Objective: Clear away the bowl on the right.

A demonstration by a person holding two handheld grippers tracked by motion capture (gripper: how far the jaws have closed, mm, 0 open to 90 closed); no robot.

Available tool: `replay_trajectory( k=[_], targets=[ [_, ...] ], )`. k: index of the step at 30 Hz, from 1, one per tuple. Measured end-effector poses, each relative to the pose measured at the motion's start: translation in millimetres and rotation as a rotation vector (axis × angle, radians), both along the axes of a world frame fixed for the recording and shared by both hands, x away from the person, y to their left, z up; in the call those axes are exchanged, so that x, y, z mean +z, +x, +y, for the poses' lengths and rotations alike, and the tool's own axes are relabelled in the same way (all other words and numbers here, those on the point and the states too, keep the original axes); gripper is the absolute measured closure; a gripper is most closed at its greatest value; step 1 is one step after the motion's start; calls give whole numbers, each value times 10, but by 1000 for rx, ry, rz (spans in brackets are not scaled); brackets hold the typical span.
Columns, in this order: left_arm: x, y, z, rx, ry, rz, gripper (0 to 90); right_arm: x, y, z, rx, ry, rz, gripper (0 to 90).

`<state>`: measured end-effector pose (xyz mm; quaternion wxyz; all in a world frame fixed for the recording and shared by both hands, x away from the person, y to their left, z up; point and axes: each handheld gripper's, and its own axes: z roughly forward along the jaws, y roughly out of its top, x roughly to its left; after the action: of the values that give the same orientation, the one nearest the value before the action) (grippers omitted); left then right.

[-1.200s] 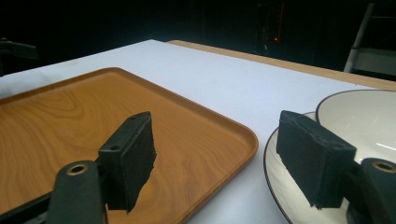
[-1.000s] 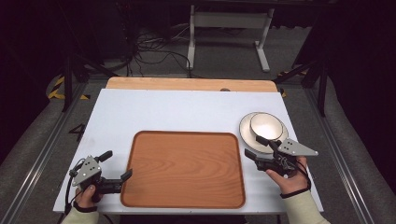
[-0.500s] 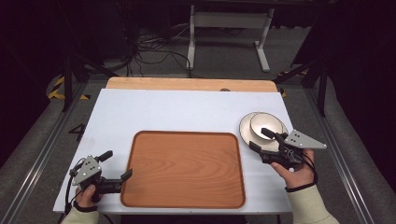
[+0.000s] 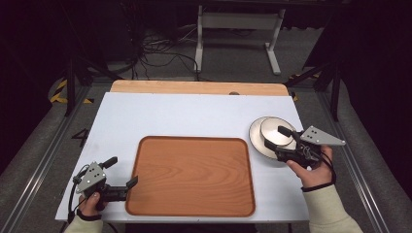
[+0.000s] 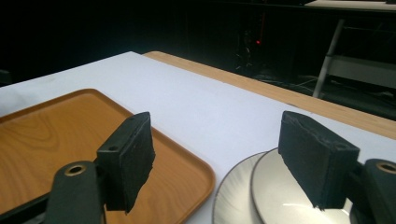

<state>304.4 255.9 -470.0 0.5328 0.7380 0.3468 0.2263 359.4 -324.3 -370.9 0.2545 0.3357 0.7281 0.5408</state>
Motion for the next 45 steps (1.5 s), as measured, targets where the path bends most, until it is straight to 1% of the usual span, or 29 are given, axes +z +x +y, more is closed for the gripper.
replay_trajectory(
  k=[6,10,16,19,22,23,30,32,35,38,40,42,45],
  targets=[
    [0,1,1,1,0,2,4,89,120,-119,-36,-13,8,273],
    [0,2,0,0,-1,2,4,94,173,-185,-54,-28,15,270],
    [0,2,1,1,-1,2,4,122,247,-328,-97,-28,28,272],
    [0,2,1,2,-1,2,4,124,280,-364,-107,-31,26,272],
    [0,2,2,3,-2,1,4,123,333,-424,-129,-33,39,282],
    [0,1,1,4,-1,1,4,125,360,-453,-143,-35,51,291],
    [0,1,1,5,-1,0,4,160,448,-531,-169,-50,56,295],
    [0,0,0,7,0,0,4,162,476,-551,-176,-40,54,292],
    [0,0,0,7,1,0,4,141,535,-581,-168,-22,60,291],
    [0,0,0,6,0,0,4,104,605,-595,-165,-22,82,296],
    [0,0,0,6,1,-1,4,74,651,-592,-162,-34,98,300],
    [0,-1,-1,7,1,-1,4,37,693,-582,-171,-57,114,299],
    [0,-1,-1,6,1,-1,4,-33,764,-568,-193,-82,169,277]
  ],
)
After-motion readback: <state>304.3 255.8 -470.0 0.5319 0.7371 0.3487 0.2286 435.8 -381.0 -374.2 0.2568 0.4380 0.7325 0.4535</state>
